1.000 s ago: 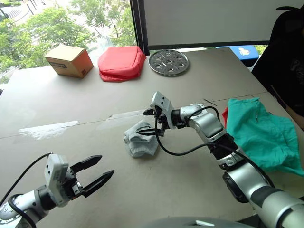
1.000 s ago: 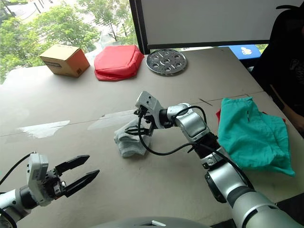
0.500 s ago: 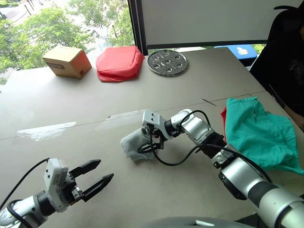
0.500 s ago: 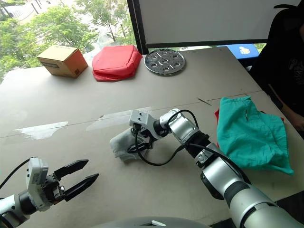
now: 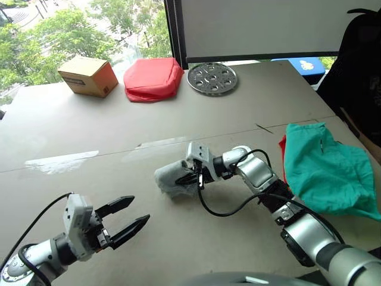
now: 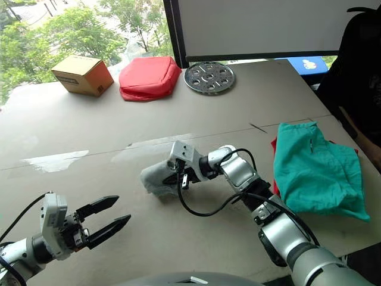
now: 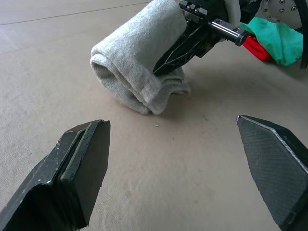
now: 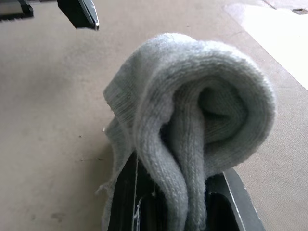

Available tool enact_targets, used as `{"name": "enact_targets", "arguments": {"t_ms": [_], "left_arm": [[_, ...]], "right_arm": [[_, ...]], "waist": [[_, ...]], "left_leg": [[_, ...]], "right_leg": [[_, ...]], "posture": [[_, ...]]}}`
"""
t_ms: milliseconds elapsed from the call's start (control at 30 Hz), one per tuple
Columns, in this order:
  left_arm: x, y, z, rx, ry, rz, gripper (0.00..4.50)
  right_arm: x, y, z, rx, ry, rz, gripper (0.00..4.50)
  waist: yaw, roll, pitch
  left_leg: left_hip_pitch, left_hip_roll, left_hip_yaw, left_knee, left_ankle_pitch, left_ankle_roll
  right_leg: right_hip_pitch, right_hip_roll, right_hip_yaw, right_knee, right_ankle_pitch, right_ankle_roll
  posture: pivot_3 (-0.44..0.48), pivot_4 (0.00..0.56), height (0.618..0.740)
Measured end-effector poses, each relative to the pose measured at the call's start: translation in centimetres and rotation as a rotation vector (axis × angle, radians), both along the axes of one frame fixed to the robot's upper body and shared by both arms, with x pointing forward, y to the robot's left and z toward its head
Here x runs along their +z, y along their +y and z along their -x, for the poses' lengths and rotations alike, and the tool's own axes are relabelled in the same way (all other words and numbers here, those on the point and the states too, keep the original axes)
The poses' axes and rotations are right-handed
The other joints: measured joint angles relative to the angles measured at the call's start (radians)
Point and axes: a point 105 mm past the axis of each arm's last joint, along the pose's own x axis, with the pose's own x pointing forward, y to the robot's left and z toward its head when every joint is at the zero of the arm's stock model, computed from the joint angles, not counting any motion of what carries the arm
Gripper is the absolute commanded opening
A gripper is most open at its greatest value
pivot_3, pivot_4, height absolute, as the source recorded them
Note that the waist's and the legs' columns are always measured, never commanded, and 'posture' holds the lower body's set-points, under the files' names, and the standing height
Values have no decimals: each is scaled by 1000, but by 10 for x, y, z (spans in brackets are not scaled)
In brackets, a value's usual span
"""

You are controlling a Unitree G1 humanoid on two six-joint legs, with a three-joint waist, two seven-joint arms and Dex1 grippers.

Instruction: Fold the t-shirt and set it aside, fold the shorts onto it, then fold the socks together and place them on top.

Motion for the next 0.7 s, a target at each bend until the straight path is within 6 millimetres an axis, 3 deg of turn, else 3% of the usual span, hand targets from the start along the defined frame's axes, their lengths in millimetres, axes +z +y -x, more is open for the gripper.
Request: {"name": "enact_targets", "arguments": {"t_ms": [100, 167, 233, 333, 433, 467, 600, 700], "left_arm": [[13, -22, -8, -79, -46, 40, 4500], [23, -44, -13, -164, -77, 76, 4500], [33, -64, -20, -242, -107, 110, 4500], [58, -99, -31, -379, -186, 174, 4500], [65, -108, -33, -411, -198, 186, 4500], [72, -117, -36, -452, -217, 196, 4500], [83, -127, -42, -489, -246, 204, 4500], [85, -133, -42, -515, -241, 215, 4500]], "right_arm": [[42, -41, -5, -166, 67, -179, 17], [71, -82, -3, -333, 95, -305, 17], [90, -127, -2, -538, 109, -387, 17], [105, -211, 5, -962, 117, -476, 17], [101, -250, 14, -1155, 137, -454, 17], [92, -275, 23, -1285, 163, -393, 17], [64, -311, 39, -1487, 258, -293, 17], [46, -325, 36, -1580, 351, -268, 17]], "waist": [[10, 0, 0], [24, 0, 0], [31, 1, 0], [37, 3, 1], [23, 3, 0], [29, 3, 1], [30, 1, -2], [23, 2, -1]], "left_leg": [[-2, 0, -2, 0, 0, 0], [-5, -1, -4, 1, -1, 0], [-5, -1, -3, 1, -1, 0], [-6, -2, -4, 4, 0, 1], [-4, 0, 1, 2, 2, 5], [-5, -1, 1, 3, 2, 5], [-4, 0, 3, 3, 2, 6], [-2, 1, 9, 3, 1, 7]], "right_leg": [[-1, -5, -1, -1, 1, 1], [-1, -6, -4, -3, 1, 1], [-1, -6, -4, -3, 0, 1], [-1, -4, -6, -3, 1, 2], [0, -5, -1, -2, 1, 1], [0, -4, -2, -3, 1, 1], [1, -3, -1, -3, 0, 1], [3, -4, 3, -3, -1, -1]], "posture": [[0, 150, 740], [0, 150, 740], [0, 150, 740], [0, 150, 740], [0, 150, 740], [0, 150, 740], [0, 150, 740], [0, 150, 740]]}}
